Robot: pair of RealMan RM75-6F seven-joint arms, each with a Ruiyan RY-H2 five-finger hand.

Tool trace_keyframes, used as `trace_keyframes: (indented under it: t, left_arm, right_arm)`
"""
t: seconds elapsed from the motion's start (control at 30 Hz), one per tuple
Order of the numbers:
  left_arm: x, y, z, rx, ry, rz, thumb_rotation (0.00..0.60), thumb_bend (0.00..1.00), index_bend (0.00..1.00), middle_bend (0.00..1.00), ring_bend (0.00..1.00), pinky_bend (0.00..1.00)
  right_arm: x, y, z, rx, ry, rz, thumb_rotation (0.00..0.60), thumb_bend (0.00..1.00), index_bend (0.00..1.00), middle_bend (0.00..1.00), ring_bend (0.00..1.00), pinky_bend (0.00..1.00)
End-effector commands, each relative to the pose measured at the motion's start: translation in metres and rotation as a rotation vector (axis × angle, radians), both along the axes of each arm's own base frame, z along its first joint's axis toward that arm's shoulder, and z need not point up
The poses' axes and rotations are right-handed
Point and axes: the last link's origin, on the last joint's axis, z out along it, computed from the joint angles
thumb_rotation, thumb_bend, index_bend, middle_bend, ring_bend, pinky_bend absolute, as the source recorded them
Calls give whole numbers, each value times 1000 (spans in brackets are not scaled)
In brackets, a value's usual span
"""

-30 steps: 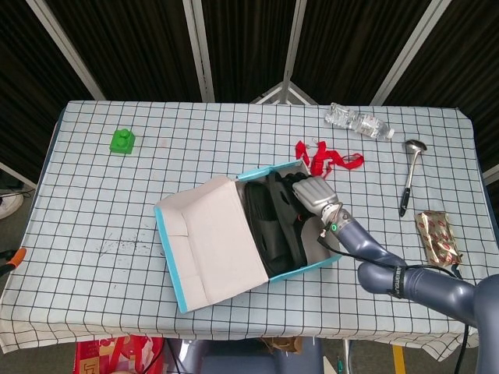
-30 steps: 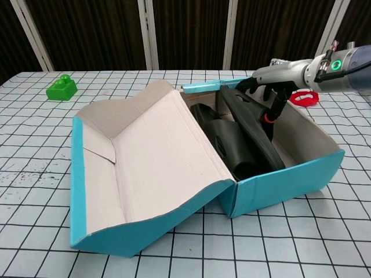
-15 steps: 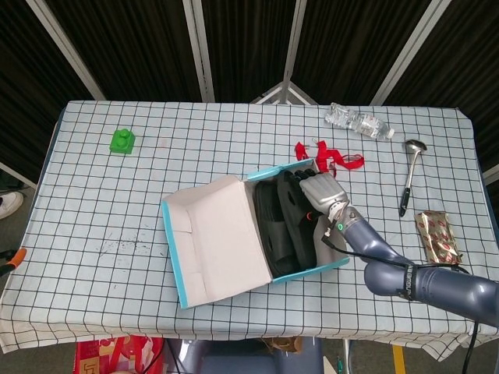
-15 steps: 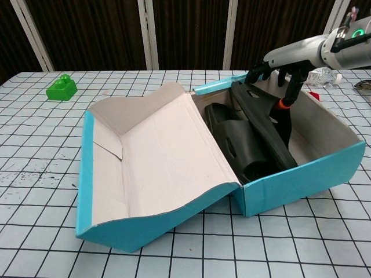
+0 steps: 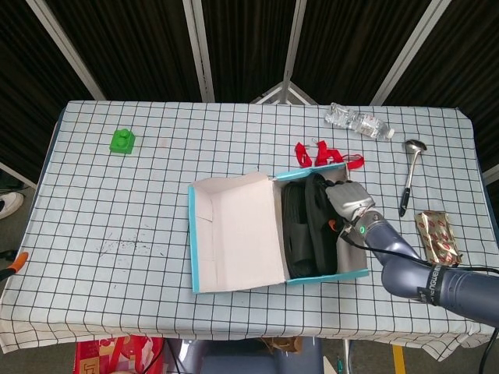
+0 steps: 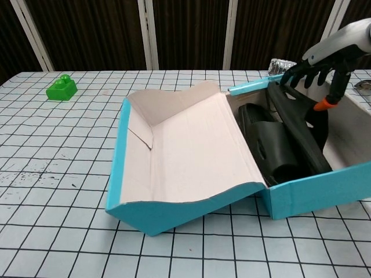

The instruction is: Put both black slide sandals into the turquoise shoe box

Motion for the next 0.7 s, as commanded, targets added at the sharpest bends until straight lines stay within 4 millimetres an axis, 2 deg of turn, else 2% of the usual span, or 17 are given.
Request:
trace_keyframes:
  t: [0.03,0.23,0.37,0.6,0.7]
  left_arm:
    - [0,-1,1,1,-2,-2,600,265,71,0,0,10]
    - [0,0,1,4,-3,0,600,265,71,0,0,10]
    - [0,1,1,4,0,3,600,265,71,0,0,10]
    - [-2,1,4,13,-8,11,600,265,71,0,0,10]
    - [-3,0,6,16,-15,10,600,265,71,0,0,10]
  right_arm:
    - [-4,6,3,49,49,-28,600,394,19,71,87,96]
    - [-14,6,-6,71,88,-41,600,394,0,34,42,75]
    - [-11,6,-2,67,78,-49,600,394,0,30,36,68]
    - [4,28,31,25,-8,-47,600,394,0,30,111,87]
    - [-3,52,54,-72,-29,-8,600,394,0,30,139,104]
